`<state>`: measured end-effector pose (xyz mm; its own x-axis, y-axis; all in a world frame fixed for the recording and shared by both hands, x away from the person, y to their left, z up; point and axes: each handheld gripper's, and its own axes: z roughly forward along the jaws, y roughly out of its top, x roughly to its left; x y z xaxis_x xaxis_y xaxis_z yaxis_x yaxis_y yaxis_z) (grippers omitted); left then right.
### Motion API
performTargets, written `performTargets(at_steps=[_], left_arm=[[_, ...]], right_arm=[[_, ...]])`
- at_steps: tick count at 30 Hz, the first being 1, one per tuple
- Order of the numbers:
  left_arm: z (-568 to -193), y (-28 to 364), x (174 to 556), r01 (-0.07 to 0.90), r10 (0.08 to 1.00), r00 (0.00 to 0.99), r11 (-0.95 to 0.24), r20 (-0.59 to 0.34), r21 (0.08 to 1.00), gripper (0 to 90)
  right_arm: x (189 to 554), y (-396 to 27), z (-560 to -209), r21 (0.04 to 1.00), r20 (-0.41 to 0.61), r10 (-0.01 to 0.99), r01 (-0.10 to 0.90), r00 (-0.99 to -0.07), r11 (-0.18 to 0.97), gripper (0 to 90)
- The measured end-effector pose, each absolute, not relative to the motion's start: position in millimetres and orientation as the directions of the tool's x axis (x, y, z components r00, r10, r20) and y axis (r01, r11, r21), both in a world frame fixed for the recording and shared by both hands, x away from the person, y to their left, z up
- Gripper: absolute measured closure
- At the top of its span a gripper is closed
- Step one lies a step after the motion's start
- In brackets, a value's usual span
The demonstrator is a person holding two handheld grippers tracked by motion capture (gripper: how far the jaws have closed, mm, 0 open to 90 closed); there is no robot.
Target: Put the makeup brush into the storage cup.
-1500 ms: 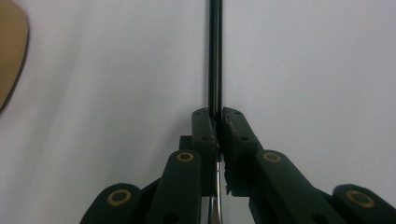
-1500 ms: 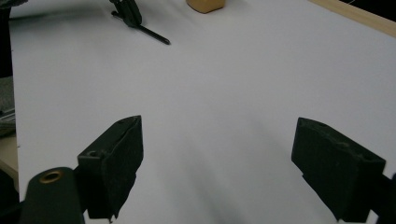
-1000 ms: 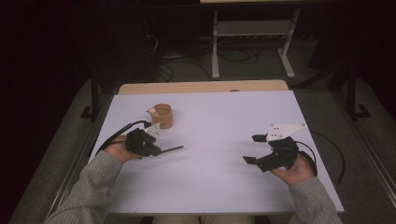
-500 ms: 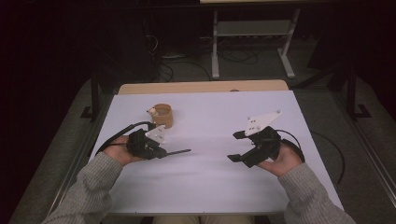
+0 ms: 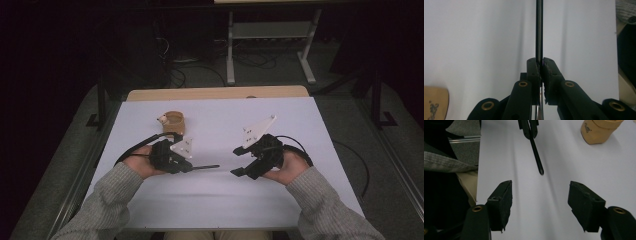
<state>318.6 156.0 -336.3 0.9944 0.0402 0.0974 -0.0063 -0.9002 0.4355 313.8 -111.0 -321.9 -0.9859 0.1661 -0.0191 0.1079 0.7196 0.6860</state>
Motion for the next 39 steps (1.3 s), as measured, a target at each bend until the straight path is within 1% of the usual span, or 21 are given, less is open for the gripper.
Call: performTargets(at_steps=[4,7,8,11,12,14,16,17,19,21,22,24,26,27,28,30,35,37,38,39], left_arm=[[-336,145,317,-0.029,0.016,0.995,-0.899,0.1,0.437,84.4],[-335,140,316,-0.04,0.005,0.995,-0.898,0.102,0.437,84.4],[-334,135,316,-0.05,-0.006,0.995,-0.894,0.101,0.445,84.3],[-334,128,314,-0.064,-0.023,0.995,-0.89,0.097,0.451,84.3],[-334,126,314,-0.07,-0.031,0.995,-0.89,0.094,0.45,84.4],[-334,125,314,-0.075,-0.035,0.995,-0.89,0.095,0.45,84.4],[-334,121,312,-0.083,-0.05,0.995,-0.889,0.084,0.45,84.4],[-334,121,312,-0.083,-0.05,0.995,-0.889,0.084,0.45,84.4],[-336,118,311,-0.084,-0.059,0.996,-0.892,0.071,0.445,84.4],[-336,117,310,-0.087,-0.062,0.996,-0.891,0.071,0.446,84.4],[-335,116,310,-0.09,-0.065,0.995,-0.885,0.071,0.456,84.4],[-333,115,310,-0.11,-0.083,0.993,-0.882,0.078,0.458,84.4],[-333,114,309,-0.108,-0.083,0.994,-0.884,0.074,0.456,84.4],[-333,114,309,-0.108,-0.083,0.994,-0.884,0.074,0.456,84.4],[-334,113,309,-0.109,-0.086,0.994,-0.885,0.071,0.453,84.4],[-333,113,309,-0.11,-0.088,0.994,-0.883,0.068,0.456,84.4],[-334,113,309,-0.113,-0.086,0.993,-0.881,0.08,0.46,84.3],[-336,111,309,-0.111,-0.087,0.994,-0.877,0.073,0.467,83.9],[-336,112,309,-0.105,-0.082,0.994,-0.878,0.068,0.468,82.8],[-336,112,309,-0.098,-0.075,0.995,-0.879,0.067,0.468,76.9]], right_arm=[[317,-105,-326,0.674,0.008,0.134,0.104,-0.991,0.731,41.7],[318,-101,-330,0.663,0.024,0.137,0.119,-0.99,0.739,43.1],[319,-98,-333,0.653,0.023,0.127,0.111,-0.992,0.749,47.0],[318,-95,-336,0.647,0.037,0.124,0.118,-0.992,0.753,52.0],[319,-94,-337,0.654,0.036,0.11,0.106,-0.993,0.749,54.1],[319,-94,-338,0.651,0.036,0.108,0.106,-0.993,0.752,55.6],[320,-93,-343,0.631,0.041,0.097,0.101,-0.994,0.769,59.9],[320,-93,-343,0.631,0.041,0.097,0.101,-0.994,0.769,59.9],[320,-92,-346,0.621,0.044,0.081,0.091,-0.996,0.778,64.3],[320,-92,-347,0.619,0.049,0.073,0.088,-0.996,0.781,65.1],[319,-90,-349,0.607,0.054,0.067,0.086,-0.996,0.79,66.9],[320,-91,-352,0.607,0.065,0.066,0.092,-0.996,0.789,68.8],[320,-91,-354,0.609,0.072,0.058,0.091,-0.996,0.788,72.9],[320,-91,-354,0.609,0.072,0.058,0.091,-0.996,0.788,72.9],[318,-91,-356,0.607,0.078,0.053,0.089,-0.996,0.79,76.7],[317,-91,-358,0.606,0.085,0.037,0.081,-0.996,0.792,81.1],[317,-93,-361,0.608,0.089,0.053,0.096,-0.995,0.788,82.8],[315,-94,-362,0.608,0.072,0.058,0.09,-0.996,0.789,83.1],[315,-95,-362,0.611,0.066,0.057,0.086,-0.996,0.787,83.1],[314,-96,-362,0.61,0.06,0.063,0.086,-0.996,0.788,83.2]])
